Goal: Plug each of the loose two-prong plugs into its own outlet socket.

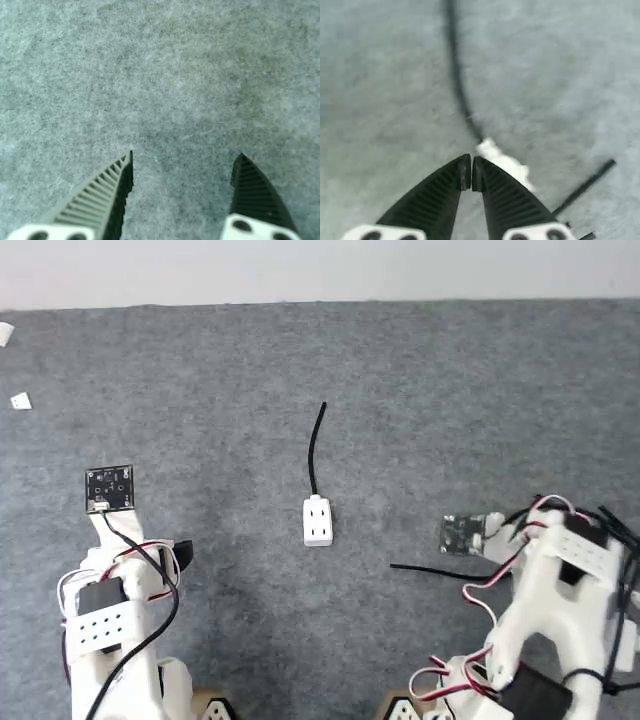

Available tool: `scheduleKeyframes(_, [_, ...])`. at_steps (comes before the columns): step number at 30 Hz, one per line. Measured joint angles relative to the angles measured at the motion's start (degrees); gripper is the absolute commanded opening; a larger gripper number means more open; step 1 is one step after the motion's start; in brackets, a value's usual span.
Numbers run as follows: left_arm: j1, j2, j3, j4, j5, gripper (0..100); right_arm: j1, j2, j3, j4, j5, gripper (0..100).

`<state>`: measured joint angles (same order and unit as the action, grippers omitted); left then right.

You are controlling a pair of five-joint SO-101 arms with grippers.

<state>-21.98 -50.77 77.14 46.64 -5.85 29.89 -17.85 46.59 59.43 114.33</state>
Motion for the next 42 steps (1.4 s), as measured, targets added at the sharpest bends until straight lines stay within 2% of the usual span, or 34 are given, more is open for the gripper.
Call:
scheduleKeyframes(4, [0.0, 0.0, 0.0, 0.0, 0.0, 30, 2.2, 0.0, -0.97, 3.52, 4.31, 1.0])
scheduleKeyframes(8, [0.0, 0.0, 0.0, 0.0, 0.0, 30, 2.64, 0.0, -1.67, 3.87, 5.19, 1.0])
scheduleKeyframes(12, [0.0, 0.0, 0.0, 0.0, 0.0, 30, -0.44, 0.97, -4.4, 2.9, 0.18, 1.0])
scheduleKeyframes(18, [0.0, 0.0, 0.0, 0.0, 0.0, 30, -2.29, 12.92, -13.63, 0.79, -4.13, 1.0])
scheduleKeyframes(24, [0.0, 0.0, 0.0, 0.0, 0.0, 30, 0.0, 25.76, -28.66, 9.67, -4.04, 1.0])
scheduleKeyframes(30, [0.0, 0.0, 0.0, 0.0, 0.0, 30, 4.04, 26.73, -32.88, 20.75, 2.64, 1.0])
scheduleKeyframes(39, [0.0, 0.0, 0.0, 0.0, 0.0, 30, 5.89, 26.73, -32.97, 20.92, 5.01, 1.0])
scheduleKeyframes(42, [0.0, 0.0, 0.0, 0.0, 0.0, 30, 3.43, 26.73, -32.97, 20.75, 2.64, 1.0])
